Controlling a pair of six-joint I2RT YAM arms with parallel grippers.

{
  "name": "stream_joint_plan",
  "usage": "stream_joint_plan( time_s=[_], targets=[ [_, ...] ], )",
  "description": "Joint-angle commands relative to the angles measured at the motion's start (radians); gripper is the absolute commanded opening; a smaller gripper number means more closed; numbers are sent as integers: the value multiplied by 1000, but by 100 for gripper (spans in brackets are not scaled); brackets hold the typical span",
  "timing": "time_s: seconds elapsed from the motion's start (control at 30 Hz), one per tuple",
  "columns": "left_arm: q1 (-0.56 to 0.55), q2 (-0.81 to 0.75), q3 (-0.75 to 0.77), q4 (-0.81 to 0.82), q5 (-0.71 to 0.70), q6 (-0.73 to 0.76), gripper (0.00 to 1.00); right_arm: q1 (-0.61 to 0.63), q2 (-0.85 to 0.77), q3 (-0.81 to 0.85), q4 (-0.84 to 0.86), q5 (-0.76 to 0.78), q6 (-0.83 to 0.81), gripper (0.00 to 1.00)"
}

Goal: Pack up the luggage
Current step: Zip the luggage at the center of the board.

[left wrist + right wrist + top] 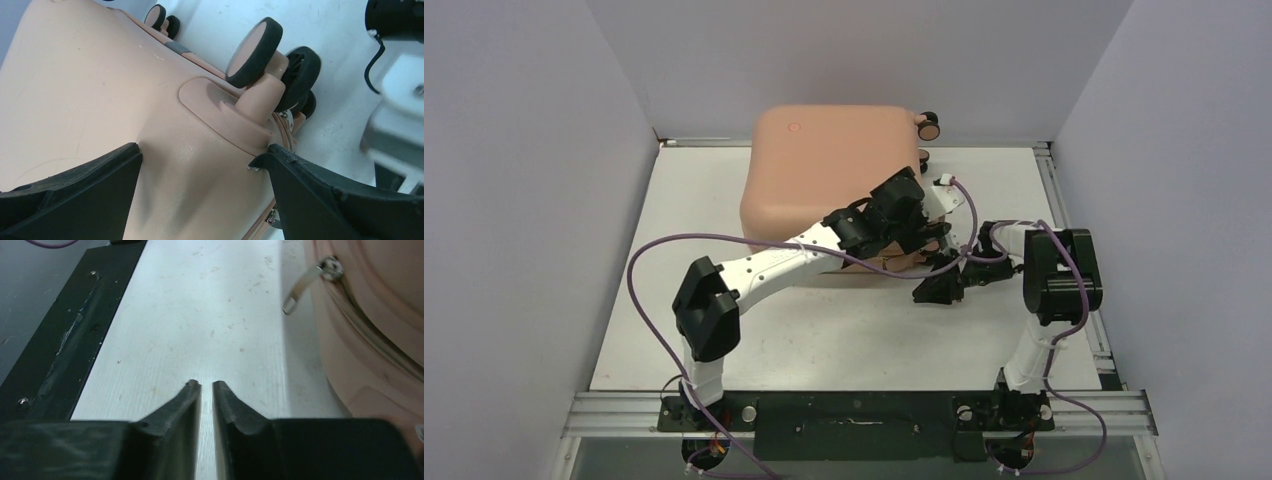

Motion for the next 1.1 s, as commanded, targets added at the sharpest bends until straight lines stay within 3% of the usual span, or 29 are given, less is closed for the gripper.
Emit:
stream_joint_plan(
  time_s=[0.0, 0.2, 0.23, 0.27, 0.3, 0.33, 0.47, 0.53, 0.67, 0.73, 0.8, 0.87, 0.93, 1.07],
  targets=[
    [50, 17, 12, -81, 136, -49, 97, -109, -77, 0, -87, -43, -96, 25],
    [84, -87, -50, -94, 184, 1, 96, -262, -132, -7, -87, -27, -31, 40],
    [91, -105, -61, -94, 184, 10, 96, -277, -133, -6, -87, -17, -12, 47],
    [98, -121, -72, -94, 183, 21, 96, -292, -127, 10, -86, -5, 28, 62],
    [105, -139, -82, -95, 187, 37, 96, -303, -115, 34, -86, 20, 101, 84],
    [109, -159, -95, -93, 185, 56, 96, -311, -104, 59, -86, 49, 170, 93],
    [130, -228, -127, -114, 207, 123, 96, -304, -94, 131, -27, 276, 487, 90],
    [136, -259, -146, -116, 193, 151, 96, -316, -171, 95, 198, 407, 834, 90],
    [145, -326, -179, -85, 130, 179, 96, -314, -472, -69, 649, 817, 1310, 90],
    [158, -353, -195, -63, 106, 175, 96, -285, -662, -146, 801, 1072, 1396, 90],
    [172, -376, -209, -50, 106, 174, 96, -276, -842, -218, 963, 1168, 1443, 90],
    [188, -397, -226, -38, 115, 167, 96, -276, -991, -297, 1147, 1258, 1611, 90],
    [211, -412, -236, -31, 140, 146, 96, -282, -1047, -337, 1249, 1339, 1686, 90],
    [223, -416, -246, -26, 182, 125, 96, -295, -996, -398, 1276, 1117, 1500, 96]
  ],
)
